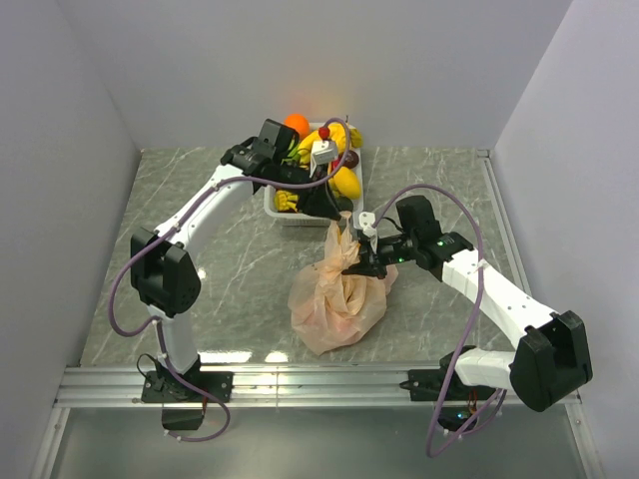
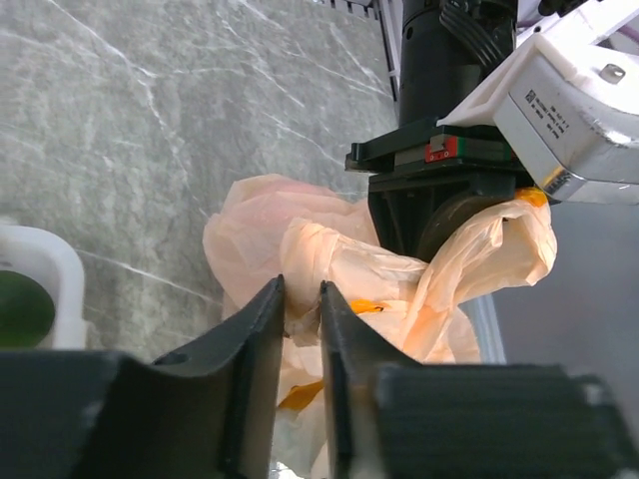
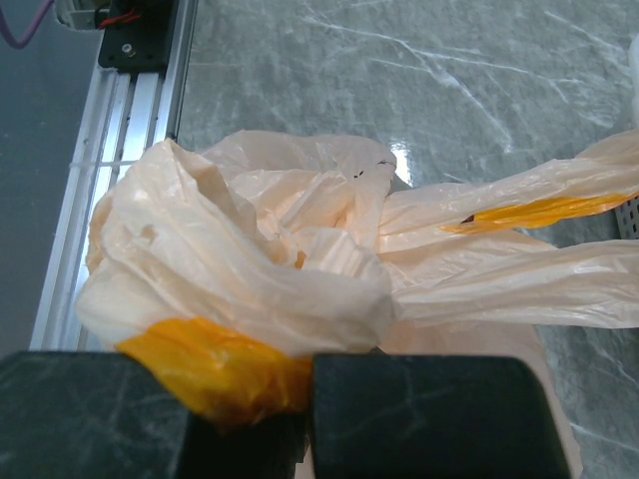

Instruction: Place the fake fruits into the plastic bag and tie a complex knot

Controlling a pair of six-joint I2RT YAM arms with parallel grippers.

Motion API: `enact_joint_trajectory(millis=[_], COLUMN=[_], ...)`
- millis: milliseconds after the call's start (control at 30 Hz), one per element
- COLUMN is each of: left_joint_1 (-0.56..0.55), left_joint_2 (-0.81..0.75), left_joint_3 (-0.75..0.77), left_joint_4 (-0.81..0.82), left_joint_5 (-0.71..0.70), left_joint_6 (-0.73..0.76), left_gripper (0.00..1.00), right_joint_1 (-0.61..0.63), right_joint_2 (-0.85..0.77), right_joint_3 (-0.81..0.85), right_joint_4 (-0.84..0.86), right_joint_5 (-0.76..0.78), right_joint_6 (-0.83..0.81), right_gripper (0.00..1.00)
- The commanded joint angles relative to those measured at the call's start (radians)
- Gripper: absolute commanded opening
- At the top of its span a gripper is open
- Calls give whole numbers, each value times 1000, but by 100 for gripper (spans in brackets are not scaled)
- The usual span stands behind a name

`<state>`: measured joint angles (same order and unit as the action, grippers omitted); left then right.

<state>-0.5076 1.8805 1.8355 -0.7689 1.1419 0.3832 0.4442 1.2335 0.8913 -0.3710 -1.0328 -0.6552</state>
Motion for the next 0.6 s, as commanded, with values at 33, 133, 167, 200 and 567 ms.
enact_joint_trajectory(millis=[33, 133, 167, 200, 567], left_joint_1=[-2, 3, 12, 20, 80], left_joint_2=[8, -4, -9, -23, -263], left_joint_3=[68, 70, 70, 70, -165], left_joint_4=[-20, -27, -30, -33, 102], left_joint_5=[2, 31, 38, 44, 12], left_joint_6=[60, 68, 63, 57, -130], left_gripper=[18, 0, 0, 0, 0], right_joint_1=[-9, -12, -19, -25, -102], right_joint_2=[-6, -9, -8, -9, -71], right_joint_3=[37, 20, 14, 5, -107], right_joint_4=[9, 41, 79, 105, 437], right_joint_5=[2, 17, 29, 46, 299], right_joint_6=[0, 52, 74, 136, 969], right_gripper=[0, 0, 0, 0, 0])
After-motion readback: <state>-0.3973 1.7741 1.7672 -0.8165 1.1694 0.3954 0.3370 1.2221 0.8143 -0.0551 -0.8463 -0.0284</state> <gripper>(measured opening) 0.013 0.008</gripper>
